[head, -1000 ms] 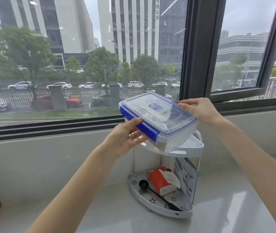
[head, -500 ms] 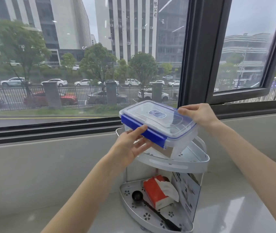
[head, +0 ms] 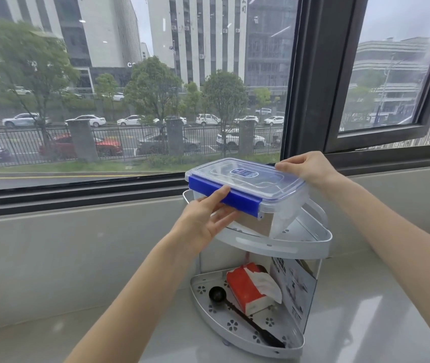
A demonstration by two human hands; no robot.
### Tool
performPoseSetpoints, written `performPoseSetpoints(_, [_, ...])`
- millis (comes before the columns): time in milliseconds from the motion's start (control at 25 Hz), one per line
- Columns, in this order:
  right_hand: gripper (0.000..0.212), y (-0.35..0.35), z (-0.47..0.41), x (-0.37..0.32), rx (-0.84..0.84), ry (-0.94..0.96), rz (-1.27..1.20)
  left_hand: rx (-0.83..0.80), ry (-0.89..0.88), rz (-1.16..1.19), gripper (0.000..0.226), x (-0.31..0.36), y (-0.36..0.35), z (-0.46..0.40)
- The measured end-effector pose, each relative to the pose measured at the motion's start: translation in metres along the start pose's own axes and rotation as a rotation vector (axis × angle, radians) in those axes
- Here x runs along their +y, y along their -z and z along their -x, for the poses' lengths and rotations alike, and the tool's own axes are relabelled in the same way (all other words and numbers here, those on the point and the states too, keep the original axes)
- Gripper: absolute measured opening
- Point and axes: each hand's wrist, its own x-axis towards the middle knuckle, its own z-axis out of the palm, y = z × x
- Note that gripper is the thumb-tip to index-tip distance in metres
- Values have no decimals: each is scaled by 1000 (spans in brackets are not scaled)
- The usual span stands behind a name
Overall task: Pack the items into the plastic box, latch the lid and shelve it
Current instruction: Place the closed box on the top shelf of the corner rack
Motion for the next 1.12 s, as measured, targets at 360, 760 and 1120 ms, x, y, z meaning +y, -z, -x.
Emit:
performPoseSetpoints(360, [30, 0, -8, -1, -16, 12, 22, 6, -11, -19, 15, -1, -4, -2])
performPoseSetpoints(760, [25, -7, -6, 11, -31, 55, 150, 27, -8, -162, 34, -15, -4, -5])
performPoseSetpoints(1120, [26, -17, -2, 7, -71, 133, 446, 2, 151, -202, 17, -1, 3, 7])
